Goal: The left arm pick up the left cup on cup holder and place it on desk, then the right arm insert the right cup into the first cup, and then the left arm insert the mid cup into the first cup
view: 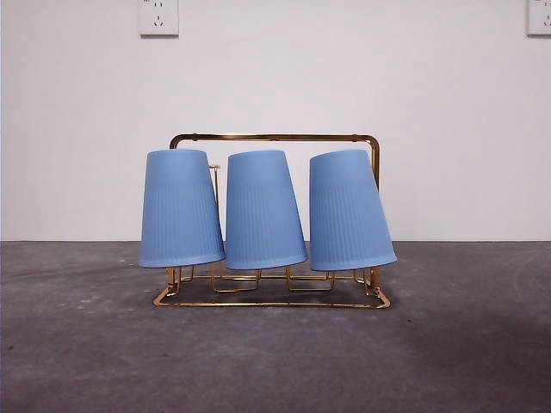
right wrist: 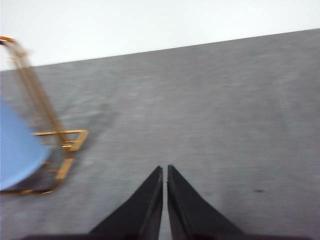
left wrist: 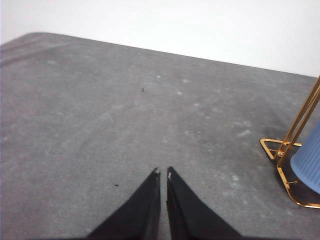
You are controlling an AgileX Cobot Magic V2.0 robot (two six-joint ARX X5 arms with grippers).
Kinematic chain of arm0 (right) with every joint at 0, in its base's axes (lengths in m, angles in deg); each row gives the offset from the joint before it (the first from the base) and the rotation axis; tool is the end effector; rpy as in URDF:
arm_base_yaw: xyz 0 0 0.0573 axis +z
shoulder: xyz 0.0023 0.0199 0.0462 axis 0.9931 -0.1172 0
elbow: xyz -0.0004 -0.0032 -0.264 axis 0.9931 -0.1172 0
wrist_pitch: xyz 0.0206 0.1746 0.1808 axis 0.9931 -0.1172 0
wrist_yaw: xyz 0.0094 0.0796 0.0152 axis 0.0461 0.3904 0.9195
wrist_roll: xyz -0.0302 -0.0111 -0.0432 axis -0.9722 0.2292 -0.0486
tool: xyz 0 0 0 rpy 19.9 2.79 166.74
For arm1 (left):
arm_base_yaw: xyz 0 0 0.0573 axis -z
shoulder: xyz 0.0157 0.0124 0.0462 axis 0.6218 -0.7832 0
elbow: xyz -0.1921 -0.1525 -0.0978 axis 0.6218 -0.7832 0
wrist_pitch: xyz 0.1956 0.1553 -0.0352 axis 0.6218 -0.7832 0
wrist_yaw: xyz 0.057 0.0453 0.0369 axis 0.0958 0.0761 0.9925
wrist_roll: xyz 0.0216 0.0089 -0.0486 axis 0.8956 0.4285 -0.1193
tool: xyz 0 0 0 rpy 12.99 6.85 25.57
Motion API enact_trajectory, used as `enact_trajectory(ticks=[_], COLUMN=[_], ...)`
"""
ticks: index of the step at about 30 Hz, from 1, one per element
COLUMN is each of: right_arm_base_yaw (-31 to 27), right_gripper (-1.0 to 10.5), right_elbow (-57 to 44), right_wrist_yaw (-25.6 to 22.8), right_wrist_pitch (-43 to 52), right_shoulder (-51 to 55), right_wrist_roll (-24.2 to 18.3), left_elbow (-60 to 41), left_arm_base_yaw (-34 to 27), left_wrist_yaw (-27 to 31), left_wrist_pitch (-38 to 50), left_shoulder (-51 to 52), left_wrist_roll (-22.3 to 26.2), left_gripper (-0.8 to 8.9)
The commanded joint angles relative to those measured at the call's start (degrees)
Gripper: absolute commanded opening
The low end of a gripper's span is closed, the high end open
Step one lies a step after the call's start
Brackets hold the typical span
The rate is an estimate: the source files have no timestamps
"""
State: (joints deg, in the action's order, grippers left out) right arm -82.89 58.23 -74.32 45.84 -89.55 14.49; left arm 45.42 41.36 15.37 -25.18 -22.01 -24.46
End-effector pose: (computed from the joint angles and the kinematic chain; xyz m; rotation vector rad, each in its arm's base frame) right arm 0.0954 0.0050 0.1533 0.2090 0.1655 0.1407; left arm 0.0946 -0.0036 0.1569 -0.1652 0.1534 0.0076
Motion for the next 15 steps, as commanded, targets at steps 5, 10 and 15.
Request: enact_trajectory(ticks=[5,10,15], right_arm_base_yaw=[0.37,0.42,0.39], right_gripper=[0.1,0.1,0.1], right_elbow=[5.99,16.31,28.63], right_wrist_yaw=[1.31,3.72,8.44], right_wrist_pitch=[-0.20,-2.64,-7.96], right_shoulder=[-1.79,-8.57,-17.94], right_wrist_roll=[10.67,12.17,8.02], left_elbow=[6.25,14.53,26.73], left_arm_base_yaw=[0.17,0.28,0.33], left_wrist_yaw=[-0.04,-3.02,-7.85], left_wrist_pitch=[0.17,-0.48,-5.79], left_shoulder=[-3.04,-9.31,-18.49], left_wrist_roll=[-8.61,-13.55,-10.08], left_gripper=[0.19,0.19,0.18])
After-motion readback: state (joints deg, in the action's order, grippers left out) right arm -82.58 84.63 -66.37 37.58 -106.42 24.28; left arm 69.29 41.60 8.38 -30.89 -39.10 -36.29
